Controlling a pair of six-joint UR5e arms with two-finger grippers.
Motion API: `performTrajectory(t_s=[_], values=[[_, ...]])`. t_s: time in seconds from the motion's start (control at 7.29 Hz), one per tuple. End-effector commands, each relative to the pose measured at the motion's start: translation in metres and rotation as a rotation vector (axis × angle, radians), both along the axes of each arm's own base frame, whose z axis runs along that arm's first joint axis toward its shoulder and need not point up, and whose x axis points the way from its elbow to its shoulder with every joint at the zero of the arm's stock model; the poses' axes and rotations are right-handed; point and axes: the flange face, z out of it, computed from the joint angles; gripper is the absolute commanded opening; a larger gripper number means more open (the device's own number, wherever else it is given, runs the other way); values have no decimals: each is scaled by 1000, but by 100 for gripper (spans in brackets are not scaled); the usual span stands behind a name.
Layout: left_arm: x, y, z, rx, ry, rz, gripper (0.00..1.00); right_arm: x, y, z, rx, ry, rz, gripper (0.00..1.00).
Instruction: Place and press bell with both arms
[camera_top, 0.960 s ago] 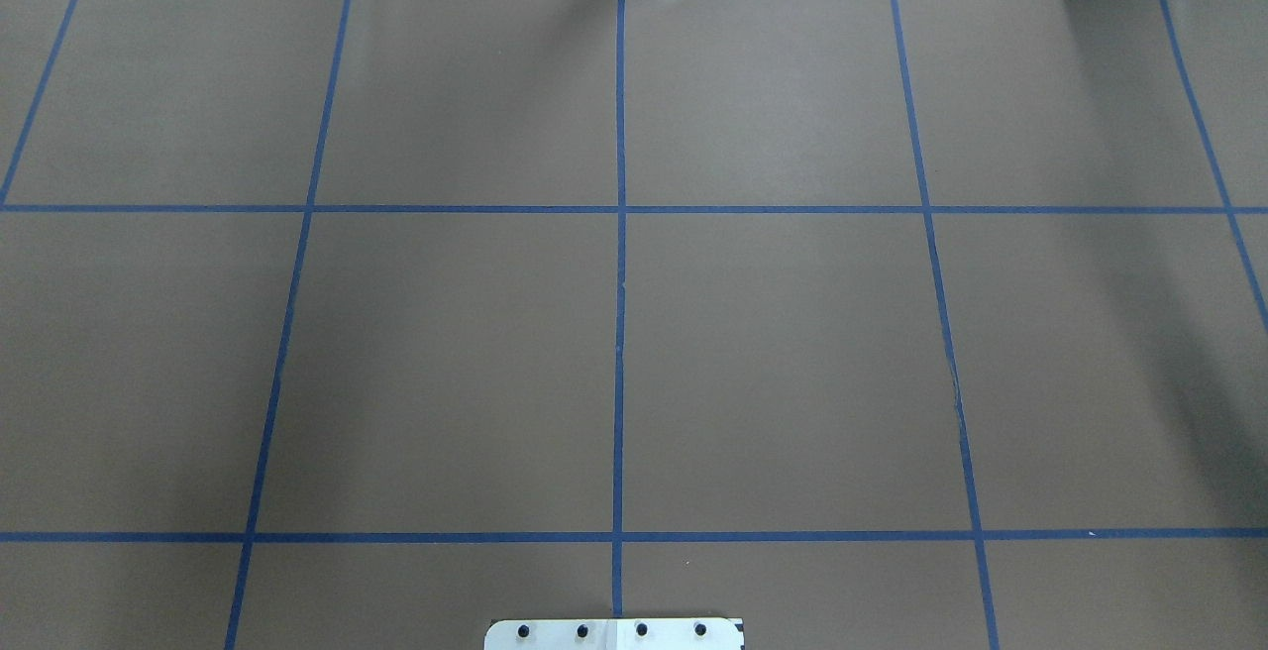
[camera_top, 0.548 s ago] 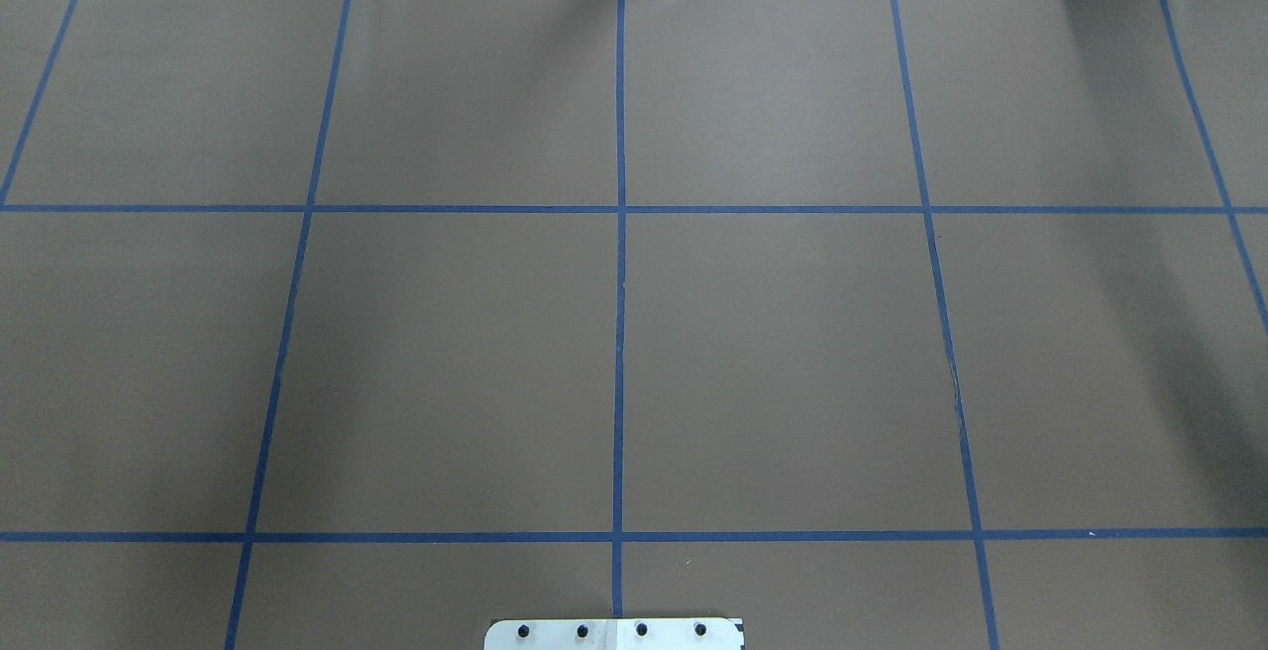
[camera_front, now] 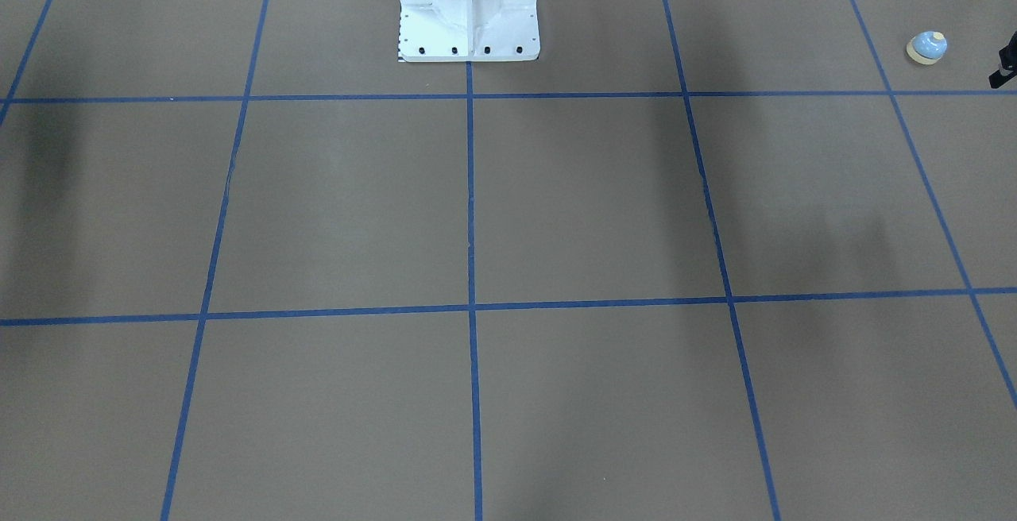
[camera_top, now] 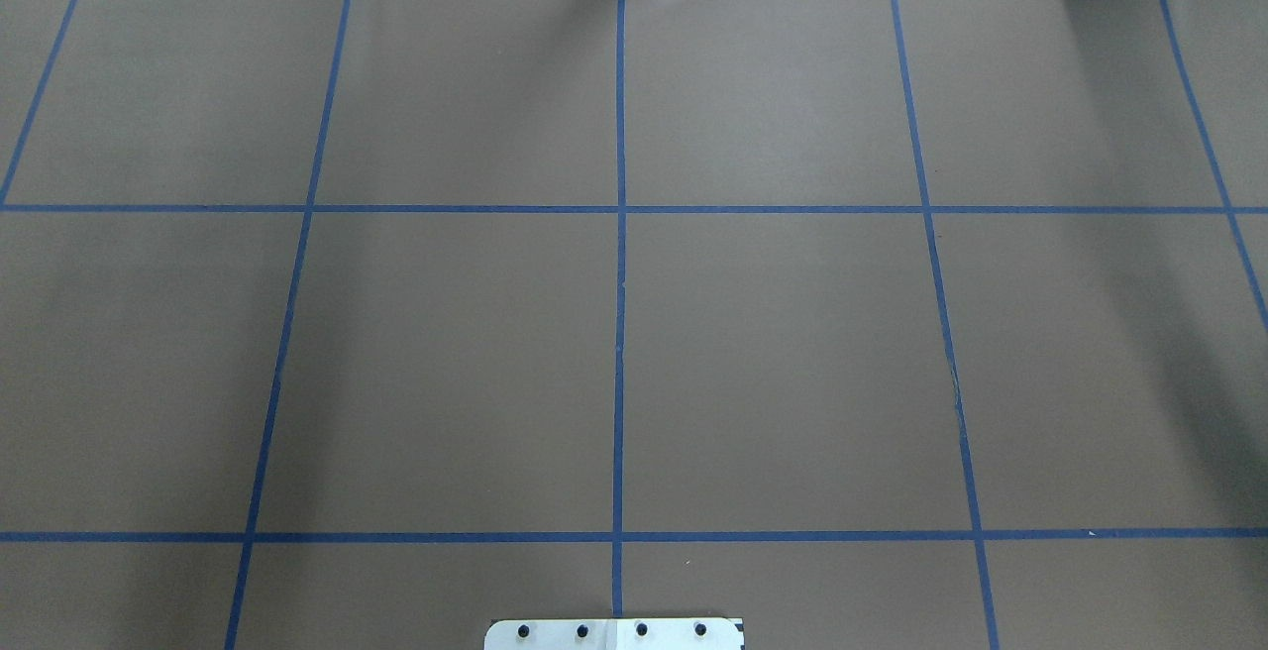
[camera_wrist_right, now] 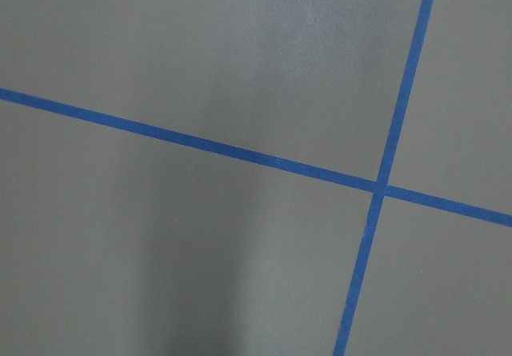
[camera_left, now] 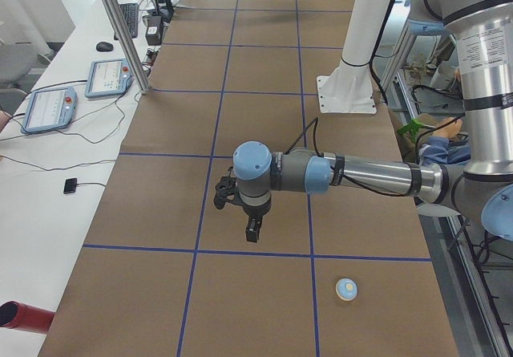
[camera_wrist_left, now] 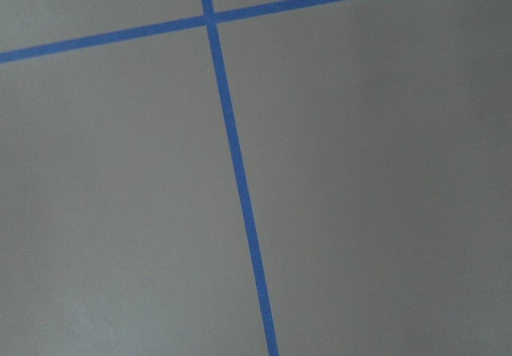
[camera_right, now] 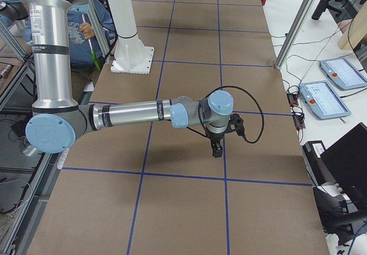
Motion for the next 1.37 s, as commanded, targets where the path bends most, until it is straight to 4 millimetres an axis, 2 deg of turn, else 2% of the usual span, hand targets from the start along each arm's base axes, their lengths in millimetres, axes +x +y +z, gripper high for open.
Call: performTrajectory(t_s=[0.0, 0.14, 0.41, 0.55, 0.82, 1.1, 1.23], values=[[6, 64, 55, -151, -17, 31, 100, -4, 2, -5, 3, -46, -15, 100], [11, 81, 83, -173, -21, 64, 100, -9, 1, -15, 49, -58, -21, 100], [43, 102, 135, -94, -45, 215, 100, -28, 1, -15, 60, -55, -58, 100], [49, 112, 158, -71, -62, 257, 100, -33, 0, -20, 72, -59, -69, 100], [41, 141, 192, -46, -50, 252, 100, -48, -2, -26, 110, -64, -98, 100], [53, 144, 190, -93, -16, 247, 100, -59, -1, -26, 110, -62, -119, 100], [68, 142, 184, -138, 7, 234, 100, -62, -1, -26, 110, -62, -125, 100]])
